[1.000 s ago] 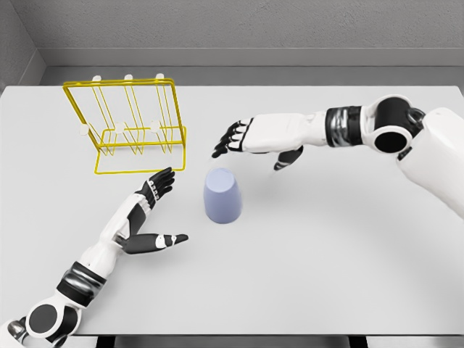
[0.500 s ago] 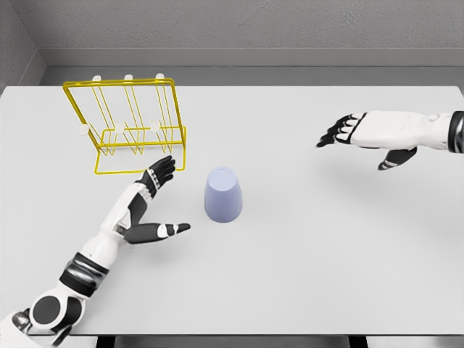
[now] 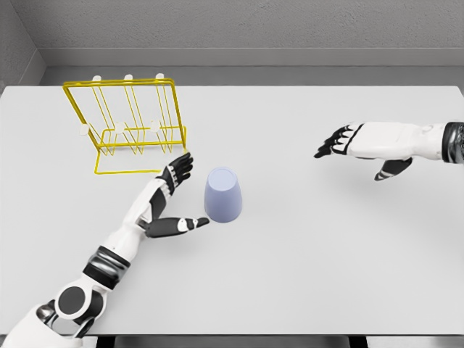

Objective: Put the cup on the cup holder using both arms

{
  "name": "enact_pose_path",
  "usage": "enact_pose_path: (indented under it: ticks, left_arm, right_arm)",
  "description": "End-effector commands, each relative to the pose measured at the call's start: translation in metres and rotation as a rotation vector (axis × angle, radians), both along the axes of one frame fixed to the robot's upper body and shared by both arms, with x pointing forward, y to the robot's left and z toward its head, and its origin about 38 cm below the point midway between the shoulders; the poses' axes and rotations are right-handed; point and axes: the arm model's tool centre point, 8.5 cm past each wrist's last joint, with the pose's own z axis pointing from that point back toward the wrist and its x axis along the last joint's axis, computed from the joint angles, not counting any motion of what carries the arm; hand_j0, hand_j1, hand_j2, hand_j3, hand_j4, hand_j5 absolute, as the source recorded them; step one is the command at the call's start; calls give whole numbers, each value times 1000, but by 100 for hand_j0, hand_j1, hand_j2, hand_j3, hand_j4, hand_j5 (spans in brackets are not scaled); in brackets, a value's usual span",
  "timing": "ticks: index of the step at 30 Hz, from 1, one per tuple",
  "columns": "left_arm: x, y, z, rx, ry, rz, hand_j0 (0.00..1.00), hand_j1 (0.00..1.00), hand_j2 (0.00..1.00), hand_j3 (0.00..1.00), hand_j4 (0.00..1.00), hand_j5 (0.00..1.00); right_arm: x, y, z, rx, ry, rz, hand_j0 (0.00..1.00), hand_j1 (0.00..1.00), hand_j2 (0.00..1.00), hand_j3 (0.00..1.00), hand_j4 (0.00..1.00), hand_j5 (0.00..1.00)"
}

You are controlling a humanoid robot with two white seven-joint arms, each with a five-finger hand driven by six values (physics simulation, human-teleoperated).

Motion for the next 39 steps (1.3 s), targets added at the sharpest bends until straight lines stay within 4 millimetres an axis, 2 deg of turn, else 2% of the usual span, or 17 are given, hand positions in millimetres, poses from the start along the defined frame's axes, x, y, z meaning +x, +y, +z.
enact_pose_path:
  ticks: [1,8,13,19,29,31,39]
  left_arm:
    - [0,-4,-3,28,9,1,100,100,100,100,100,100]
    - [3,-3,-6,29,17,62,100,100,100,100,100,100]
    - [7,-7,-13,40,64,71,100,100,100,100,100,100]
    - [12,-18,-15,22,71,70,100,100,100,100,100,100]
    - [14,-24,-13,10,65,65,100,100,100,100,100,100]
    - [11,-32,-14,6,69,46,100,100,100,100,100,100]
    - [12,-39,-12,-12,65,40,100,100,100,100,100,100]
  right_arm:
    - [1,4,0,10,1,4,100,100,100,100,100,100]
    - [0,1,-2,7,5,-1,100,100,100,100,100,100]
    - [-4,0,-12,6,28,-6,100,100,100,100,100,100]
    - [-4,-2,-13,5,32,-12,100,100,100,100,100,100]
    - [-1,-11,-15,-2,39,-36,100,100,100,100,100,100]
    - [-1,-9,-15,1,39,-34,100,100,100,100,100,100]
    - [-1,-7,-16,6,41,-32,100,100,100,100,100,100]
